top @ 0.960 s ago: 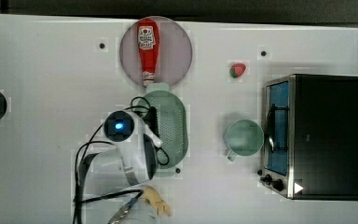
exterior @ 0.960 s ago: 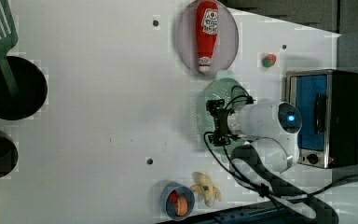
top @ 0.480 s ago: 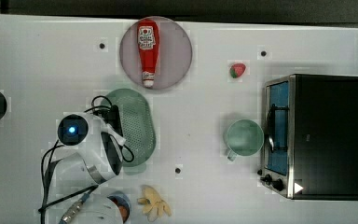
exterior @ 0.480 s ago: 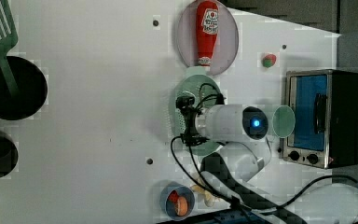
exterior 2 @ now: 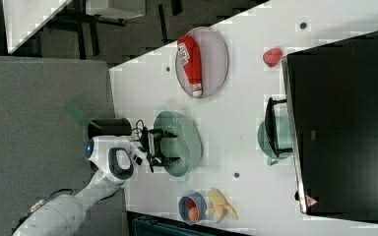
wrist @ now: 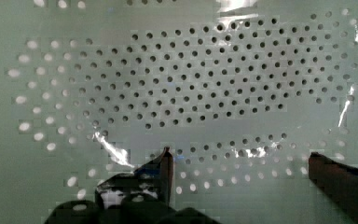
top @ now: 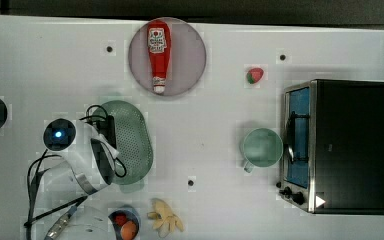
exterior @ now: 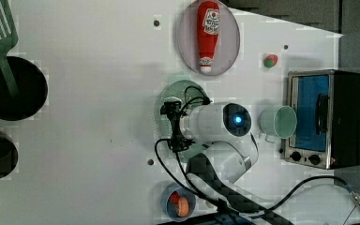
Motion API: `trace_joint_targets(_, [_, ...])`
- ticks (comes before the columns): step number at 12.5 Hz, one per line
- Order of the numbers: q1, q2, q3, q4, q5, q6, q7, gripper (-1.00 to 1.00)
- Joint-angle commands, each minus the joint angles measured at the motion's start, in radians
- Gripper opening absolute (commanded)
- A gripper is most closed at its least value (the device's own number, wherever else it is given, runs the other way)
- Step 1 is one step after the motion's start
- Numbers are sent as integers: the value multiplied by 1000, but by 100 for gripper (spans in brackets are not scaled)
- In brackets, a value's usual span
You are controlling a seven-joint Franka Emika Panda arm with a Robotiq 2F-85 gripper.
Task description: Drag strainer right to left.
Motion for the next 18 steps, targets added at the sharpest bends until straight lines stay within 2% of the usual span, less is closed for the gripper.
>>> trace_joint_targets(1, [41,13,7,84,72,-20,44,100])
trace_joint_targets(7, [105,91,27,226,237,-40,74,100])
trace_joint_targets(11, [151,128,23,291,244,-42,79,100])
trace_joint_targets(16, [187,138,24,315,250,6,163,100])
trace_joint_targets(18, [191,128,16,314,230,0,135,100])
